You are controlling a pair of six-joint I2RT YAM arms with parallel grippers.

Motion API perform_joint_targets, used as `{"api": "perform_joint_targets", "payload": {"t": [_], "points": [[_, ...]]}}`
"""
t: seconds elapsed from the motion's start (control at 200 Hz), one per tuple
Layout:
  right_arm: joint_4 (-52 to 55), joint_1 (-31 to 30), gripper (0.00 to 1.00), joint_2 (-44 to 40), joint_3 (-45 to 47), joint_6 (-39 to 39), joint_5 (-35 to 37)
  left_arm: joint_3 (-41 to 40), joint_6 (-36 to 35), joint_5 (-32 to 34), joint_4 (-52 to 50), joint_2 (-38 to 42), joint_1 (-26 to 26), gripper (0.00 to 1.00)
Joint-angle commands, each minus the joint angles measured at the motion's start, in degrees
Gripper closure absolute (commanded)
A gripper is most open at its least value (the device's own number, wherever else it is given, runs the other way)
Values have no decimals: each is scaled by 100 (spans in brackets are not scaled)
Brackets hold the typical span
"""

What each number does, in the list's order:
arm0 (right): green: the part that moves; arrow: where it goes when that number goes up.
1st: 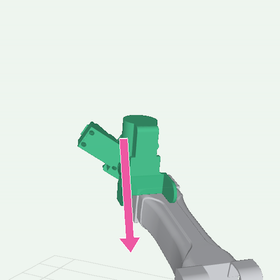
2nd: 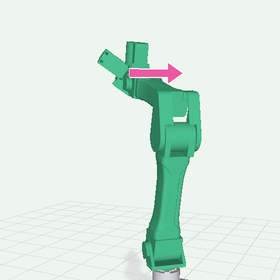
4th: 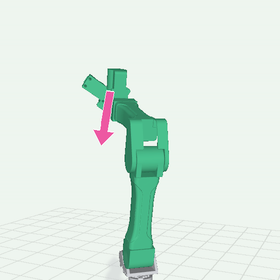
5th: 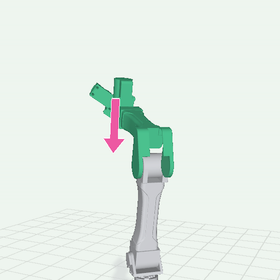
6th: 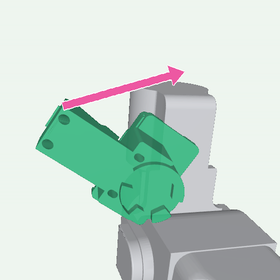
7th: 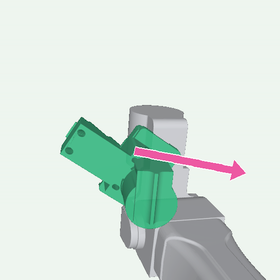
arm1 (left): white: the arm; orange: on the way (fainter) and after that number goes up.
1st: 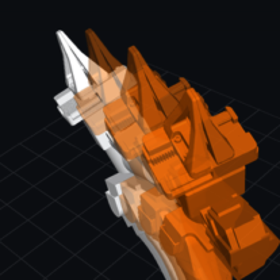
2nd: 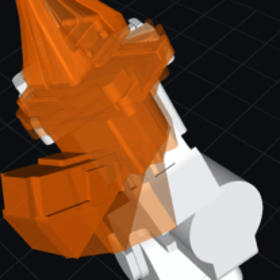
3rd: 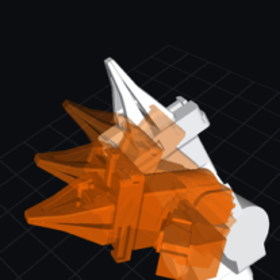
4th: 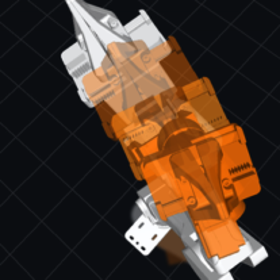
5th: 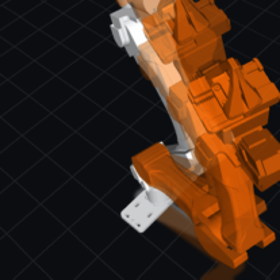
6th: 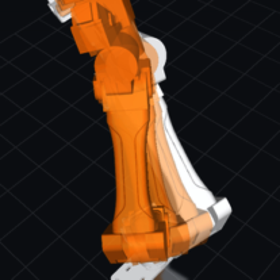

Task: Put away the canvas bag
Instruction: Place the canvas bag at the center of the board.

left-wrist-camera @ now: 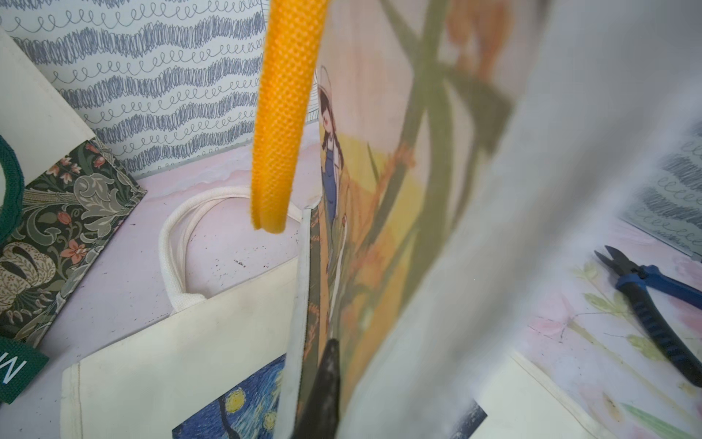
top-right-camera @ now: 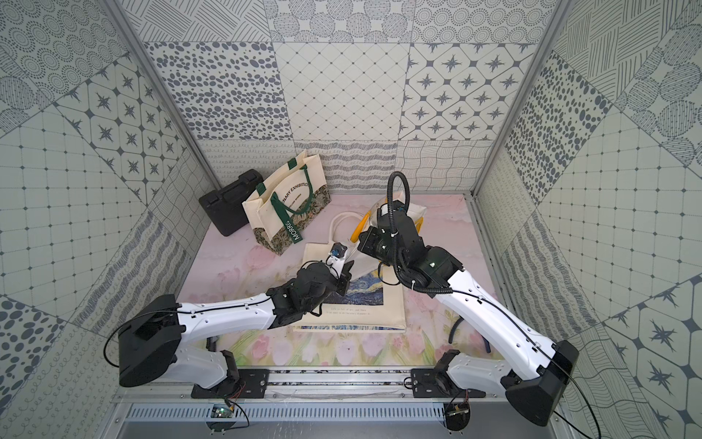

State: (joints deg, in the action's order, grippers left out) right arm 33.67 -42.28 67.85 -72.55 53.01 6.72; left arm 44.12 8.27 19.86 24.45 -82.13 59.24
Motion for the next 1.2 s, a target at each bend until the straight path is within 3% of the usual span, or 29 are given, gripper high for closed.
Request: {"api": "perform_joint_targets", "payload": {"t": [0.0,0.53,0.81,0.996,1.191], "points": [[-369,45,100,-65,-88,-220,126,209,186,-341,-95,-15,-18,100],[-300,45,100,129,-57,-721,171,544,1144,-2045,95,135,-44,100],[-199,35,100,296,-45,-783,-4,387,1320,-2061,90,105,-44,100],[-291,-160,100,69,373,-625,81,122,1170,-1483,-209,255,-101,54],[-310,-415,100,-15,783,-334,27,100,1012,-1600,-120,369,-201,48]]}}
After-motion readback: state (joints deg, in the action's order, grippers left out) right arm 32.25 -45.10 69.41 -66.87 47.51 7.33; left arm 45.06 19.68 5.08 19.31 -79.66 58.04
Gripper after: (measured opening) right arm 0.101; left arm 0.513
